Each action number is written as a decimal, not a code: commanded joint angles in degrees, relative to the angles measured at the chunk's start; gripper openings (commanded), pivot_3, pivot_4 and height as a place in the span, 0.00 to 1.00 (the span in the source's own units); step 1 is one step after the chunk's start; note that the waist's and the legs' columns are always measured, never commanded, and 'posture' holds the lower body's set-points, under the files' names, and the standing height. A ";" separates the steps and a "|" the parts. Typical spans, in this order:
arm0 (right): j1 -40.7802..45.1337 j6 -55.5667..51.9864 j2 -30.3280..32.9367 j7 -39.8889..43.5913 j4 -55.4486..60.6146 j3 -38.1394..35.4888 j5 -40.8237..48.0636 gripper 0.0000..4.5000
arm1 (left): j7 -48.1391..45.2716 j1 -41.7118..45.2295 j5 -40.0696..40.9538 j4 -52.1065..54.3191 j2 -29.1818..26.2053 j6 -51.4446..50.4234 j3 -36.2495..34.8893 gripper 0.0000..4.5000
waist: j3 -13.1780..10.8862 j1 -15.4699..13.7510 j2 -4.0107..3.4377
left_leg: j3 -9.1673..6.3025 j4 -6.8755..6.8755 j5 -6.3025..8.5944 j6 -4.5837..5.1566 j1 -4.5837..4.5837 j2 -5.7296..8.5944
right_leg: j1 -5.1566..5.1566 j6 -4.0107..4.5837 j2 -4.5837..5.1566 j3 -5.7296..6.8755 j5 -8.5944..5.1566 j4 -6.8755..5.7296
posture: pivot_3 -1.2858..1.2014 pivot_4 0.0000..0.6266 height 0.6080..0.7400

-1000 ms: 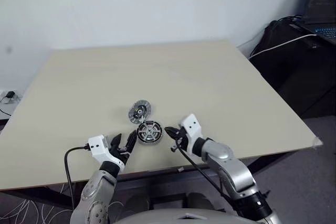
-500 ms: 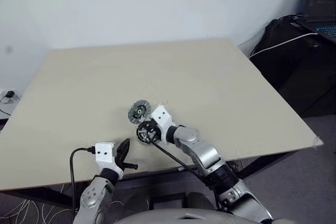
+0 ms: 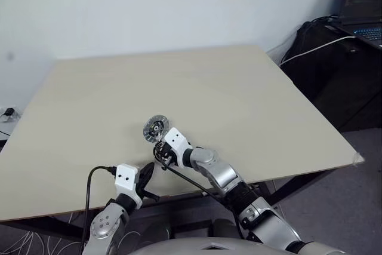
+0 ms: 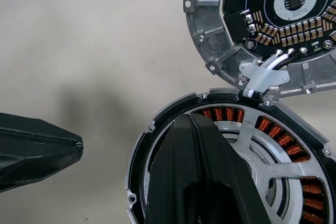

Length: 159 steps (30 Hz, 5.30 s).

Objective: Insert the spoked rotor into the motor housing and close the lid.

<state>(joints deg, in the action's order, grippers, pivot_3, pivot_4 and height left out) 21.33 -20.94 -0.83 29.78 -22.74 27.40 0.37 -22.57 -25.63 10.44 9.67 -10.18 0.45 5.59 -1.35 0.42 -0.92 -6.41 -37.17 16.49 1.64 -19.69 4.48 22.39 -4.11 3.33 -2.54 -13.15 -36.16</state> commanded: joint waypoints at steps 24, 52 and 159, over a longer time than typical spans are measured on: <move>18.09 15.05 19.75 30.49 6.81 18.00 -16.00 0.78 | -1.38 0.67 1.07 0.38 1.33 -0.22 1.48 0.00 | -0.05 0.20 0.06 | -0.03 -0.04 -0.04 0.01 -0.08 -0.02 | 0.08 0.02 0.00 0.04 0.05 -0.02 | 0.52 0.00 1.00; 30.82 41.12 16.25 35.07 -10.25 23.59 -33.86 0.78 | -0.10 0.86 1.63 -4.48 3.93 4.48 0.94 0.00 | -0.05 0.20 0.05 | -0.06 -0.01 -0.09 -0.09 -0.02 0.01 | 0.19 0.18 0.00 0.03 -0.03 -0.38 | 0.52 0.00 1.00; 17.46 -69.44 -2.44 -7.65 17.41 -18.36 17.96 0.09 | -1.25 1.65 2.64 -4.25 5.94 1.84 2.11 0.00 | 0.00 0.84 0.08 | -0.28 -0.22 -0.23 -0.31 -0.94 0.01 | 1.17 0.31 0.07 0.21 0.00 -0.75 | 0.52 0.00 1.00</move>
<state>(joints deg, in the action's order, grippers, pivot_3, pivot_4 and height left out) 37.13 -91.67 -1.31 22.48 -4.83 10.39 17.61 -23.77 -24.21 12.46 3.41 -4.50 1.82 7.37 -1.35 1.26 -0.84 -6.69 -37.39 16.27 1.33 -20.63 4.49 23.56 -3.80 3.39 -2.33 -13.14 -36.92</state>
